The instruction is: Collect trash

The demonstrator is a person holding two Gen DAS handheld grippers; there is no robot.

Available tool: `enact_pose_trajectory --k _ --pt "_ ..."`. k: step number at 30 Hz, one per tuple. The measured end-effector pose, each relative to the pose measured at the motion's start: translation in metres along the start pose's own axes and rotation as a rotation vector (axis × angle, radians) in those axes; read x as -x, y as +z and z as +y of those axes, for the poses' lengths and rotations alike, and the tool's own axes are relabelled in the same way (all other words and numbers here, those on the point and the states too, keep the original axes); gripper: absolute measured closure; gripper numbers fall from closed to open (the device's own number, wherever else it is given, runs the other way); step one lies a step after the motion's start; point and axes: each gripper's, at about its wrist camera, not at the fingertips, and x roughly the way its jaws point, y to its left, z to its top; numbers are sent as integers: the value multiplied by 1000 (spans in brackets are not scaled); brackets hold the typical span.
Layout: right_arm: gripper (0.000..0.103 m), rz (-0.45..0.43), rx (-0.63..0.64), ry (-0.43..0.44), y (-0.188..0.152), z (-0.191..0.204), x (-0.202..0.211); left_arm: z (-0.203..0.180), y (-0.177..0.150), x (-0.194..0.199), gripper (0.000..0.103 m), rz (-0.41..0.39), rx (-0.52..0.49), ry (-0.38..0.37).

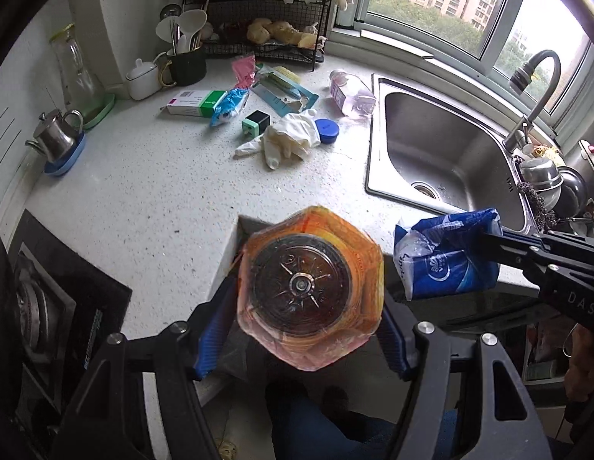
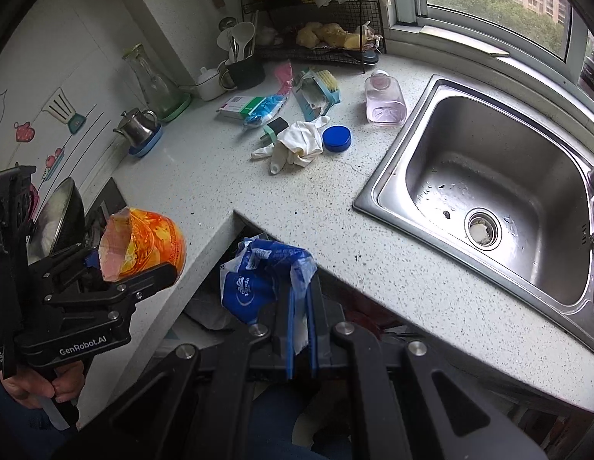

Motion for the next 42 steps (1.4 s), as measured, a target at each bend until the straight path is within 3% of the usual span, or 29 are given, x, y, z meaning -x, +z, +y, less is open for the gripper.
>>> enact_pose_trajectory --k 11,19,29,42 --pt "98 9 45 36 -54 2 23 -42 -63 25 38 12 0 25" --pt "98 46 27 36 -74 2 9 -46 -85 9 38 67 -21 22" --pt "98 133 -4 1 -100 -15 -50 -33 -111 -70 38 186 -38 5" --pt "98 231 -9 -55 -142 -48 -177 -19 -162 -218 38 295 12 -11"
